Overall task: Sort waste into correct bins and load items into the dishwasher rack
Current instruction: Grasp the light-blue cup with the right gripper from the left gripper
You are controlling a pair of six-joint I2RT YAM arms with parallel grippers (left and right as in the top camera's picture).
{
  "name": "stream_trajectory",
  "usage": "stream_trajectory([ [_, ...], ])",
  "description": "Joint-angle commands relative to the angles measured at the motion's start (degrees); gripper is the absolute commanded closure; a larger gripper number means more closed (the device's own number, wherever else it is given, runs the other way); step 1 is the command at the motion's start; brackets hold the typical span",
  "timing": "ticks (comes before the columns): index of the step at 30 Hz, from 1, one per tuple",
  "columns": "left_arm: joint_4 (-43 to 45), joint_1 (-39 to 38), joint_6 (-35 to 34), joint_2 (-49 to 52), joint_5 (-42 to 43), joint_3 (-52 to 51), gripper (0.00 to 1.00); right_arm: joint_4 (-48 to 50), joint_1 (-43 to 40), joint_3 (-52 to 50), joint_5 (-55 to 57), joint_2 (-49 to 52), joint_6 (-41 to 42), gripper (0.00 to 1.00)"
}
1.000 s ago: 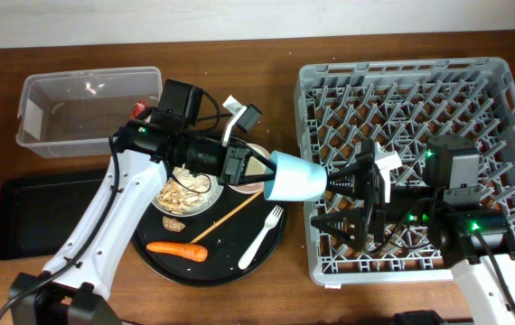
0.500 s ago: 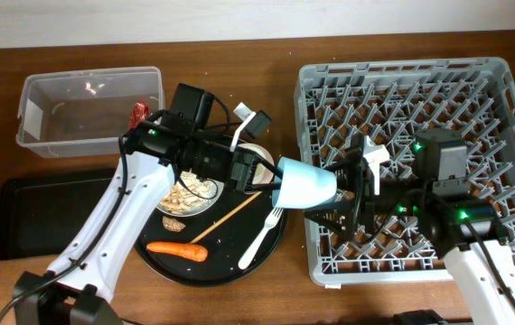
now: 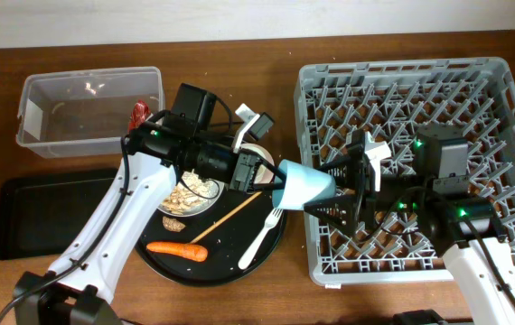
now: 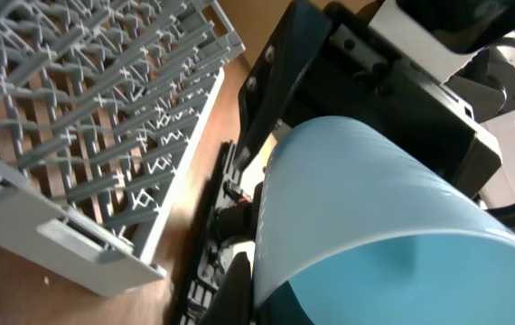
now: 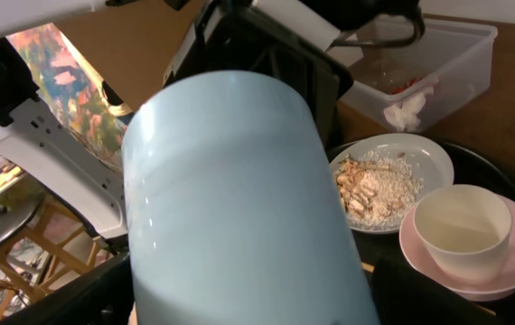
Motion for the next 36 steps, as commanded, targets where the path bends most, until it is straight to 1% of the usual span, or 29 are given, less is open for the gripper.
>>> stream_trajectory([
  [1, 2.2, -0.1, -1.2, -0.8, 0.5, 0.6, 1.00, -0.3, -0.3, 1.0, 0.1, 0.3, 0.4, 0.16],
  [3, 2.4, 0.1, -1.2, -0.8, 0.5, 0.6, 1.00, -0.3, -0.3, 1.0, 0.4, 0.2, 0.4, 0.18],
  [5, 2.2, 0.2, -1.2, -0.8, 0.5, 0.6, 1.00, -0.2, -0.3, 1.0, 0.5, 0.2, 0.4, 0.22],
  [8, 2.1, 0.2, -1.2, -0.8, 0.5, 0.6, 1.00, 0.3, -0.3, 1.0, 0.5, 0.2, 0.4, 0.24],
  [13, 1.7, 0.2, -1.2, -0.8, 0.5, 0.6, 1.00, 1.2, -2.9, 1.0, 0.2, 0.2, 0.4, 0.24],
  [18, 1.7, 0.2, -1.2, -0.8, 0.5, 0.6, 1.00, 1.2, -2.9, 1.0, -1.2, 0.2, 0.4, 0.25],
  [20, 1.7, 0.2, -1.2, -0.8, 0.5, 0.6, 1.00, 1.2, -2.9, 1.0, -3.0, 0.2, 0.4, 0.28],
  [24, 1.8, 0.2, -1.2, -0.8, 0.0, 0.6, 0.99, 1.2, -2.8, 1.0, -4.5, 0.2, 0.4, 0.39],
  [25, 2.0, 0.2, -1.2, -0.8, 0.0, 0.6, 0.97, 1.1, -2.8, 1.0, -4.6, 0.2, 0.4, 0.43],
  [26, 2.2, 0.2, -1.2, -0.8, -0.4, 0.6, 0.95, 1.1, -2.8, 1.0, -4.7, 0.2, 0.4, 0.45],
  [27, 2.2, 0.2, -1.2, -0.8, -0.9, 0.6, 0.86, 1.1, -2.8, 1.0, -4.7, 0.2, 0.4, 0.45],
  [28, 2.2, 0.2, -1.2, -0.8, -1.1, 0.6, 0.74, 1.1, -2.8, 1.0, -4.7, 0.2, 0.4, 0.46],
  [30, 2.2, 0.2, -1.2, -0.8, -3.0, 0.6, 0.64, 1.1, -2.8, 1.0, -4.7, 0.2, 0.4, 0.46],
  [32, 2.1, 0.2, -1.2, -0.8, -6.2, 0.6, 0.56, 1.1, -2.8, 1.0, -4.6, 0.2, 0.4, 0.50],
  [33, 1.9, 0.3, -1.2, -0.8, -8.6, 0.6, 0.54, 1.1, -2.8, 1.0, -4.2, 0.2, 0.4, 0.52],
  [35, 1.2, 1.1, -1.2, -0.8, -11.9, 0.6, 0.53, 1.1, -2.8, 1.0, -3.7, 0.2, 0.5, 0.57],
  [36, 0.3, 2.2, -1.2, -0.8, -13.6, 0.6, 0.53, 1.2, -2.8, 1.0, -0.3, 0.2, 2.7, 0.60],
])
